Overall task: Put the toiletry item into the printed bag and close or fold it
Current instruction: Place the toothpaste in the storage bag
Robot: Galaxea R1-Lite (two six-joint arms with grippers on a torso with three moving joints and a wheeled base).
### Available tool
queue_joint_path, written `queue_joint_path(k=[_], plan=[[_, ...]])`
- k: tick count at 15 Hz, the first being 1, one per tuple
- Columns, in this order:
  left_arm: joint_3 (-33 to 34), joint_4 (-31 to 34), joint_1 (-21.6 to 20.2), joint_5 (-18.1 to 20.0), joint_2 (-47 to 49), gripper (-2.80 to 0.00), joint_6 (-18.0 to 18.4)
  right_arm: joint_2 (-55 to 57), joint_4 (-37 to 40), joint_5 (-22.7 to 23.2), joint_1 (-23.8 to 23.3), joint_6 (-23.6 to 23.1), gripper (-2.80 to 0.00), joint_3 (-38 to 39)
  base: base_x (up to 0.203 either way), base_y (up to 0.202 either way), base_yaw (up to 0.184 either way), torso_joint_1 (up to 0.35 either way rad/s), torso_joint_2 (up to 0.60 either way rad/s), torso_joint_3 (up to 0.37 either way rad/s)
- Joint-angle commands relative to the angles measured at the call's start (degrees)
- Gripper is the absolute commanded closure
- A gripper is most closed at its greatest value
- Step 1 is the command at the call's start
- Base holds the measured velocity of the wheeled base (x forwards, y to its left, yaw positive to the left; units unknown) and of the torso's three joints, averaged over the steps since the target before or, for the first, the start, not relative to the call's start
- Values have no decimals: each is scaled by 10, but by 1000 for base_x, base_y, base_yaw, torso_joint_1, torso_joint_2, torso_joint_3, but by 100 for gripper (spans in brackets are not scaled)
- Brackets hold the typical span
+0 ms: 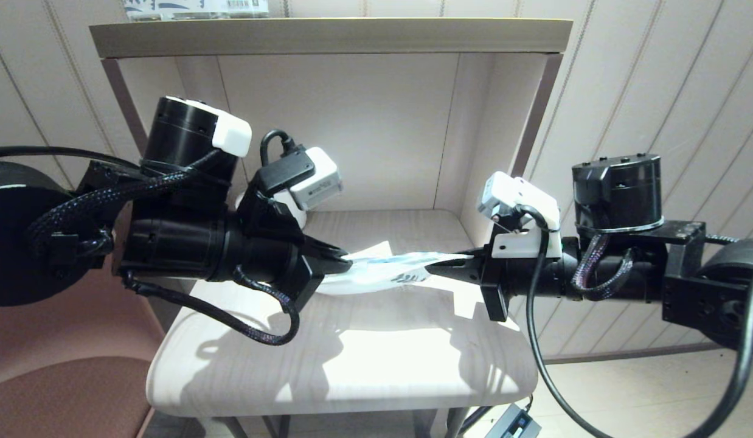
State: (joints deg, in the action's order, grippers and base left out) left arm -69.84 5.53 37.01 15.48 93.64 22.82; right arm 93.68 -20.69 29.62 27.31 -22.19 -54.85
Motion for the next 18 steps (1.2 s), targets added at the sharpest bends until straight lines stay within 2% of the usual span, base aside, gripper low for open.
queue_joint_path(k=[1,12,18], plan=[[-10,0,0,1,-11,0,0,0,-1,2,-1,-1,0,-1,0,0,0,0,0,0],[-3,-4,1,11,-33,0,-3,-1,-1,3,-1,3,0,-16,0,0,0,0,0,0],[-10,-12,3,93,-21,0,-2,-5,28,6,-4,5,0,-27,0,0,0,0,0,0]])
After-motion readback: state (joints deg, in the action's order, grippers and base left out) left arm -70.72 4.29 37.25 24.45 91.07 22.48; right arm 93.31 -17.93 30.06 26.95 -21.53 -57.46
